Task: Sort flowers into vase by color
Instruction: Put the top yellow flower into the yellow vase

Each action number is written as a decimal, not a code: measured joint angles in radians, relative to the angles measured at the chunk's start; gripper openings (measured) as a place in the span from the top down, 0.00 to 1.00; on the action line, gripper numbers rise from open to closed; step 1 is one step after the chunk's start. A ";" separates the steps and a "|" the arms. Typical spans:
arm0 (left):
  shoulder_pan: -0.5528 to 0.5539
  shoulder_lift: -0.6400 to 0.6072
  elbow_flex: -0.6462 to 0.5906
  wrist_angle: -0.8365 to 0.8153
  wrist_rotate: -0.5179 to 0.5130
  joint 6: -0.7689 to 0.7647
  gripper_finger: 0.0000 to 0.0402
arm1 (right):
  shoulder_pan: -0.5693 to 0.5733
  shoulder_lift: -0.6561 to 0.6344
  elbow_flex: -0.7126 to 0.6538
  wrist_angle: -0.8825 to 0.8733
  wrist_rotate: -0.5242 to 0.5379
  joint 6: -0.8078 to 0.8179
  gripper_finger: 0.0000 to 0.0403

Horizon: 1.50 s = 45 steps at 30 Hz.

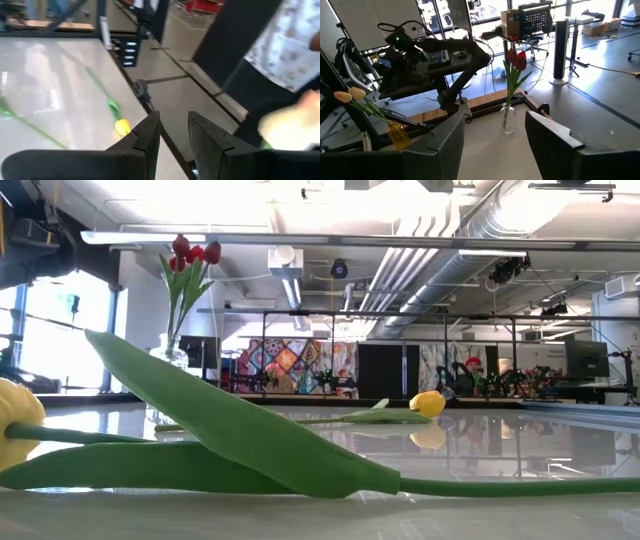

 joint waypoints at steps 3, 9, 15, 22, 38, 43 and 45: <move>0.076 0.020 0.016 0.001 0.000 0.004 0.78 | 0.000 0.000 0.000 0.000 0.000 0.000 0.51; 0.269 0.089 0.072 0.013 0.095 0.110 0.78 | 0.000 0.000 0.000 0.000 0.000 0.000 0.51; 0.527 0.189 0.114 0.022 0.265 0.170 0.78 | 0.000 0.000 0.000 0.000 0.000 0.000 0.51; 0.720 0.258 0.122 0.051 0.377 0.136 0.78 | 0.000 0.000 0.000 0.000 0.000 0.000 0.51; 1.021 0.449 0.123 0.155 0.537 0.082 0.78 | 0.000 0.000 0.000 0.000 0.000 0.000 0.51; 1.028 0.518 0.122 0.155 0.638 0.014 0.78 | 0.000 0.000 0.000 0.000 0.000 -0.001 0.51; 1.027 0.528 0.122 0.154 0.684 -0.038 0.78 | 0.000 0.000 0.000 0.000 0.000 -0.026 0.51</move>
